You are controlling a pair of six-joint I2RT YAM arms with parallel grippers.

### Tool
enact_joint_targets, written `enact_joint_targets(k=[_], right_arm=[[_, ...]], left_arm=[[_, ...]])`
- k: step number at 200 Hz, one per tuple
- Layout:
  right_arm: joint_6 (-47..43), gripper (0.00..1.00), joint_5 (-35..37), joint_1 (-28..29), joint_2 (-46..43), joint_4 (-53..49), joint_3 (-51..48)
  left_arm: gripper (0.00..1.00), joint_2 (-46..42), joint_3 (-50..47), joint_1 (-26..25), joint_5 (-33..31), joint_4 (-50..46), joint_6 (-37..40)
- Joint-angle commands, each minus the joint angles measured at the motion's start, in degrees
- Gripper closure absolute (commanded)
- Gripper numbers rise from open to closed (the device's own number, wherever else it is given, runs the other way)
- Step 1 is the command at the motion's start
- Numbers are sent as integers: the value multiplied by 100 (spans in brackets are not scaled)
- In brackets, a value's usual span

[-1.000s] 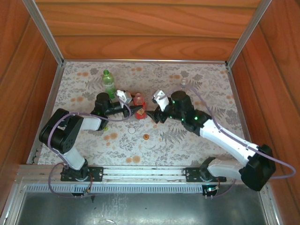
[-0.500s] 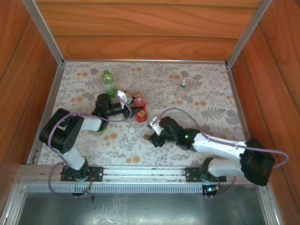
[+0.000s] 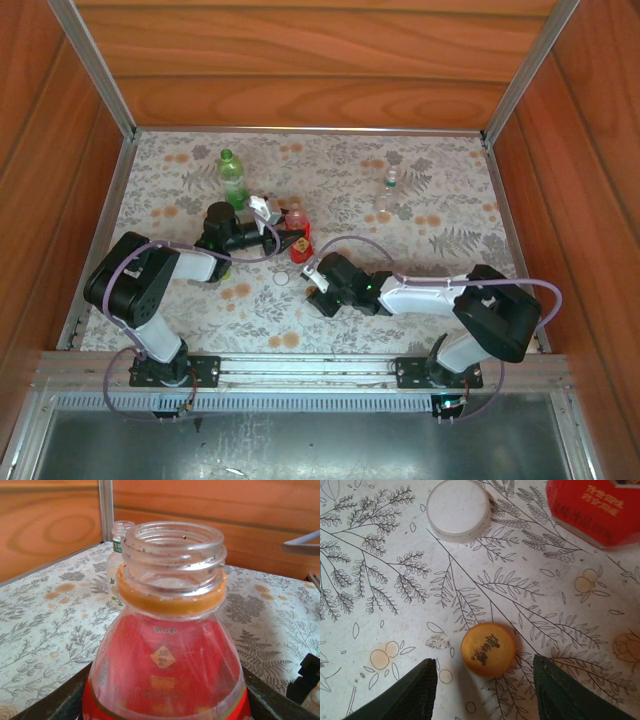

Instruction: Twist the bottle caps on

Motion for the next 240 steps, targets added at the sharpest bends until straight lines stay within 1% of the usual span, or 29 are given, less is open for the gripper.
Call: enact_joint_targets(k=[1, 14, 81, 129, 162, 192, 240], right_arm=[[-4, 46, -69, 36, 205, 150, 163], [-29, 47, -108, 39, 313, 213, 183], [-35, 61, -57, 35, 510, 192, 235], [5, 66, 64, 35, 478, 4, 358], [199, 66, 336, 35, 102, -152, 306], [323, 66, 577, 26, -309, -786, 542], [580, 67, 962, 26, -891, -1927, 1248]], left_arm=[[41, -74, -78, -37, 48, 88, 201], [41, -72, -83, -39, 37, 91, 249], [41, -158, -153, -42, -27, 86, 375], [41, -142, -173, -49, -43, 84, 446], [41, -167, -176, -50, -47, 86, 451], [41, -135, -167, -51, -38, 86, 466], [41, -108, -127, -52, -88, 68, 460]])
